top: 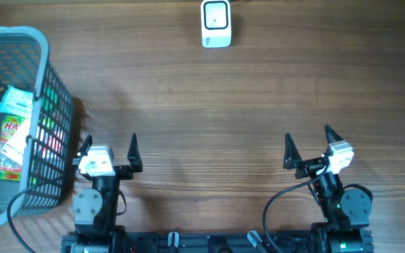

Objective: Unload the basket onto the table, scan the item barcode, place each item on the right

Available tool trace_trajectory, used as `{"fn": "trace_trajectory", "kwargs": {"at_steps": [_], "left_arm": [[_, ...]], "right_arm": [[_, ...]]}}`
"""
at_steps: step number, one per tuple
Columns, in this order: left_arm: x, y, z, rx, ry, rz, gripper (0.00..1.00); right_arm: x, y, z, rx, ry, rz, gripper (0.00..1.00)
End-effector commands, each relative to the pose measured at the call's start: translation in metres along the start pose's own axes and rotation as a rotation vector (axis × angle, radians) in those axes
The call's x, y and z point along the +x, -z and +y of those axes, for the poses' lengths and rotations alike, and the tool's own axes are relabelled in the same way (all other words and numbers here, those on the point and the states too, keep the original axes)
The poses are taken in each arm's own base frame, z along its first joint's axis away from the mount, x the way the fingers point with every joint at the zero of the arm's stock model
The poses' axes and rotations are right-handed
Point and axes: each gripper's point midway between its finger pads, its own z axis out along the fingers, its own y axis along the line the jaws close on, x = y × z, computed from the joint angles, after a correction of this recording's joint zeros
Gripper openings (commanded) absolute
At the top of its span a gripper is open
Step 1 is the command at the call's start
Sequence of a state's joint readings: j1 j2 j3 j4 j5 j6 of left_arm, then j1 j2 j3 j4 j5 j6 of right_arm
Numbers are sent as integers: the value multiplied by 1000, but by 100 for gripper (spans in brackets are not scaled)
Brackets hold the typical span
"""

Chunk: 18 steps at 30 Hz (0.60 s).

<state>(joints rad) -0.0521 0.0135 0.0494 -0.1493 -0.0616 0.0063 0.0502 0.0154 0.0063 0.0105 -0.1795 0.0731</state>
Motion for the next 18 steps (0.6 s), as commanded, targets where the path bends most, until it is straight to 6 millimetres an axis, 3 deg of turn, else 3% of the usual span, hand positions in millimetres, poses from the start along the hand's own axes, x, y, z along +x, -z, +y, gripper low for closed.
{"fn": "trace_trajectory", "kwargs": {"at_steps": [1, 4, 7, 18], "left_arm": [[0, 0, 0, 2, -11, -8, 100], [-2, 0, -1, 11, -11, -16, 100], [-16, 2, -11, 65, -10, -62, 100], [-88, 30, -17, 88, 28, -109, 100]], "right_arm": [[-2, 1, 1, 0, 16, -12, 100], [-2, 1, 0, 0, 15, -12, 100], [-2, 1, 1, 0, 15, -12, 100], [-2, 1, 1, 0, 15, -12, 100]]}}
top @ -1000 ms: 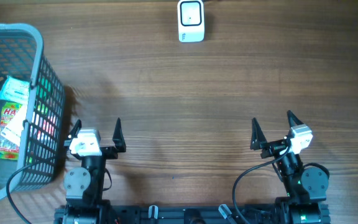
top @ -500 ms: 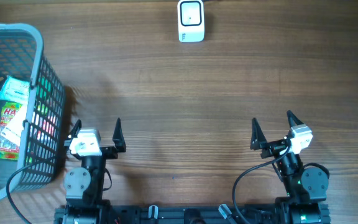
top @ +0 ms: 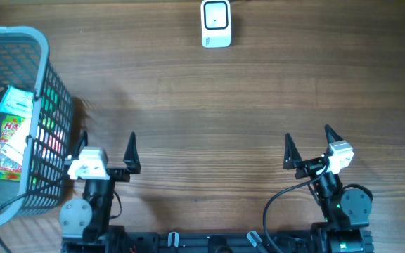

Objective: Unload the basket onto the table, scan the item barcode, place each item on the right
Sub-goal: 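Reach the left gripper into the basket toward the white bandage box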

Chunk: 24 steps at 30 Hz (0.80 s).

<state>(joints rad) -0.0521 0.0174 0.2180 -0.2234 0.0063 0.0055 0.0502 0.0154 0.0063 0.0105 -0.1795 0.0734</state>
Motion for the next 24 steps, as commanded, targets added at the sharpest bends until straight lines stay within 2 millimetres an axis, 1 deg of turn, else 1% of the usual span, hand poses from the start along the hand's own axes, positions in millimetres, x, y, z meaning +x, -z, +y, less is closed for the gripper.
{"fn": "trace_trajectory", "kwargs": {"at_steps": [1, 4, 7, 12, 15, 18, 20, 21, 23, 24], "left_arm": [[-33, 7, -4, 13, 45, -25, 100], [-50, 5, -5, 15, 118, -19, 100], [-61, -5, -16, 68, 128, 29, 100], [-69, -27, -27, 112, 140, 200, 100], [-83, -39, -28, 102, 147, 287, 100], [-106, -48, -29, 93, 149, 320, 100], [-128, -52, -22, 45, 143, 334, 100], [-143, -53, -19, 22, 135, 347, 100], [-171, -55, -22, 31, 126, 342, 100], [-179, -54, -28, 63, 137, 347, 100]], "right_arm": [[-2, 1, 0, 0, 16, -12, 100], [-2, 1, 0, 0, 16, -12, 100], [-2, 1, 0, 0, 16, -12, 100], [-2, 1, 0, 0, 16, -12, 100], [-2, 1, 0, 0, 16, -12, 99], [-2, 1, 1, 0, 16, -12, 100], [-2, 1, 1, 0, 16, -12, 100], [-2, 1, 1, 0, 16, -12, 100], [-2, 1, 1, 0, 16, -12, 100], [-2, 1, 0, 0, 16, -12, 100]]}}
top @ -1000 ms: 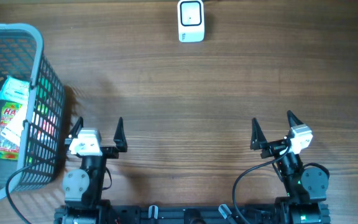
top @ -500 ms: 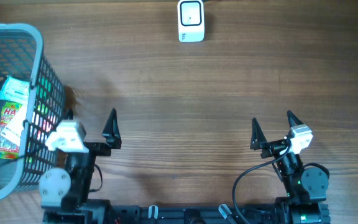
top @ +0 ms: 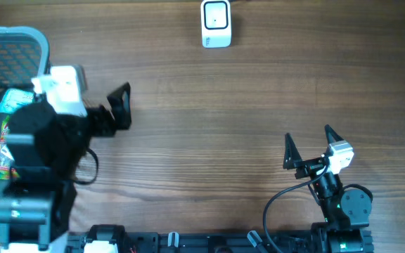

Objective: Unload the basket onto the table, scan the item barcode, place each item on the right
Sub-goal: 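Reach the left gripper into the basket toward the white bandage box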

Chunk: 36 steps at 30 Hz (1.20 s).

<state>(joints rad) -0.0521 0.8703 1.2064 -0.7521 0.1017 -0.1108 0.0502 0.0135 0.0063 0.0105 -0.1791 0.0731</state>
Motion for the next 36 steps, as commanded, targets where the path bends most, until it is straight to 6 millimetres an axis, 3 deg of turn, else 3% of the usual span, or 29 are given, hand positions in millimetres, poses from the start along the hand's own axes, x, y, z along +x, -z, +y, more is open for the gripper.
{"fn": "trace_trajectory", "kwargs": {"at_steps": [1, 5, 9, 11, 15, 16, 18, 23, 29, 33, 36], "left_arm": [[-41, 19, -18, 57, -1, -22, 100], [-47, 18, -11, 18, 3, -48, 100], [-62, 38, 71, -439, 434, -221, 100], [-69, 43, 86, -485, 533, -267, 100], [-76, 52, 143, -644, 820, -371, 100], [-64, 56, 173, -750, 963, -383, 100], [-41, 57, 205, -861, 1127, -376, 100], [-10, 41, 252, -991, 1228, -299, 100], [10, 30, 287, -1105, 1323, -316, 100], [72, 20, 300, -1303, 1705, -325, 100], [106, -8, 312, -1381, 1768, -222, 100]], "right_arm": [[-2, 0, 1, 0, 15, -10, 100], [-2, 0, 1, 0, 15, -10, 100], [-2, 0, 1, 0, 15, -10, 100], [-2, 0, 0, 0, 15, -10, 100], [-2, 0, 1, 0, 15, -10, 100], [-2, 0, 1, 0, 15, -10, 100], [-2, 0, 1, 0, 15, -10, 100], [-2, 0, 0, 0, 15, -10, 100], [-2, 0, 1, 0, 15, -10, 100], [-2, 0, 0, 0, 15, -10, 100], [-2, 0, 1, 0, 15, -10, 100]]}}
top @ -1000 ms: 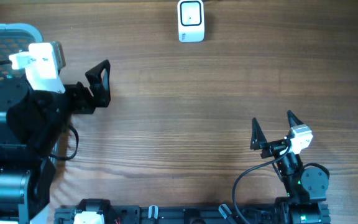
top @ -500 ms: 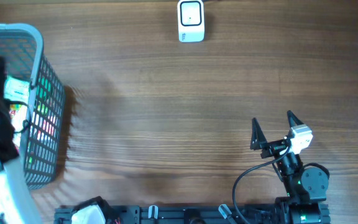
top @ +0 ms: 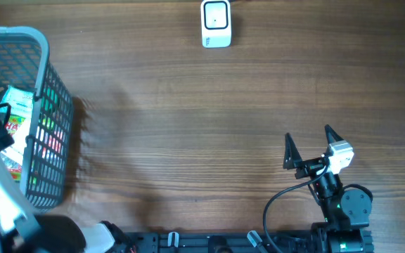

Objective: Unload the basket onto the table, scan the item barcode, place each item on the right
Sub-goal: 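Reach the left gripper into the basket toward the white bandage box, then grasp the white bandage box, lift it out, place it on table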

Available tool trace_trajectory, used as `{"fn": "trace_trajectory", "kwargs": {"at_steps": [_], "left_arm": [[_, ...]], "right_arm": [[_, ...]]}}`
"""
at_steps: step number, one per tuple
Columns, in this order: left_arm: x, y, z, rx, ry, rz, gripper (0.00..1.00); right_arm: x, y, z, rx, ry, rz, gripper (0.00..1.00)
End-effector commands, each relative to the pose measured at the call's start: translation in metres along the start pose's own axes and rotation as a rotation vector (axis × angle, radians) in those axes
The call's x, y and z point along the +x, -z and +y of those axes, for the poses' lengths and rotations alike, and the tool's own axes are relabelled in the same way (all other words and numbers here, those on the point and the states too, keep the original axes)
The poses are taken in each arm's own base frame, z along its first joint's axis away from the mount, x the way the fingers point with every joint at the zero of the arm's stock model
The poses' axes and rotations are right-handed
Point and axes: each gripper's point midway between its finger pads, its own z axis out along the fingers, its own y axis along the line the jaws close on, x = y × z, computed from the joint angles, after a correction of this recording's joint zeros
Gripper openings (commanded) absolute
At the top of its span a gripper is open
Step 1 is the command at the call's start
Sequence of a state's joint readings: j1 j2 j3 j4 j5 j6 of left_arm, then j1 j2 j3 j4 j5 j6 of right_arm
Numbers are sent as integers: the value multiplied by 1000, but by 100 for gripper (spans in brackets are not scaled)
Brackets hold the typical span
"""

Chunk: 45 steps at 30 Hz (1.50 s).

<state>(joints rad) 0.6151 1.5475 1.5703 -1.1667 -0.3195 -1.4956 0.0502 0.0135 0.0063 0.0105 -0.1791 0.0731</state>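
A colourful snack packet, green, red and white, lies inside the blue-grey mesh basket at the left. My left arm rises along the left edge of the overhead view. Its gripper is over the basket's inside, right by the packet, and is mostly cut off, so its jaws cannot be read. A white barcode scanner stands at the far middle of the table. Near the front right, my right gripper rests open and holds nothing.
The basket's tall right wall stands between the packet and the wooden table. A black cable loops by the right arm's base.
My left arm has moved further left, from above the basket's right wall to over the basket's inside at the frame edge. The right arm has not moved.
Both grippers rested open near the front edge. The left one then turned slightly left toward the basket. Later it was raised over the basket's right rim, fingers pointing right. Now it is down among the basket's contents, next to the packet.
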Motion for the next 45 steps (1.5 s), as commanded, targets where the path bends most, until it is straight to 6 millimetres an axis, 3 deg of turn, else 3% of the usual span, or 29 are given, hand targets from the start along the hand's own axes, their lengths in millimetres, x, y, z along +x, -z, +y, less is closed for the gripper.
{"fn": "trace_trajectory", "kwargs": {"at_steps": [1, 4, 6, 13, 17, 21, 23, 26, 33, 41, 45], "left_arm": [[19, -51, 8, -145, 152, 5, 100], [33, -90, 18, -244, 184, -3, 100], [57, -125, 16, -279, 185, 65, 100], [78, -160, 24, -337, 177, 110, 100], [85, -160, 28, -359, 164, 150, 100], [81, -154, 14, -314, 90, 167, 100], [72, -133, -13, -253, 29, 179, 100], [64, -108, -27, -237, 10, 183, 100], [68, -100, 8, -395, -41, 183, 100], [101, -122, 34, -452, -123, 185, 100], [86, -134, 44, -469, -135, 100, 100]], "right_arm": [[-2, 0, 0, 0, 15, -10, 100], [-2, 0, 1, 0, 15, -10, 100], [-2, 0, 0, 0, 15, -10, 100], [-2, 0, 0, 0, 15, -10, 100], [-2, 0, 1, 0, 15, -10, 100], [-2, 0, 1, 0, 15, -10, 100], [-2, 0, 0, 0, 15, -10, 100], [-2, 0, 1, 0, 15, -10, 100], [-2, 0, 1, 0, 15, -10, 100], [-2, 0, 1, 0, 15, -10, 100], [-2, 0, 0, 0, 15, -10, 100]]}}
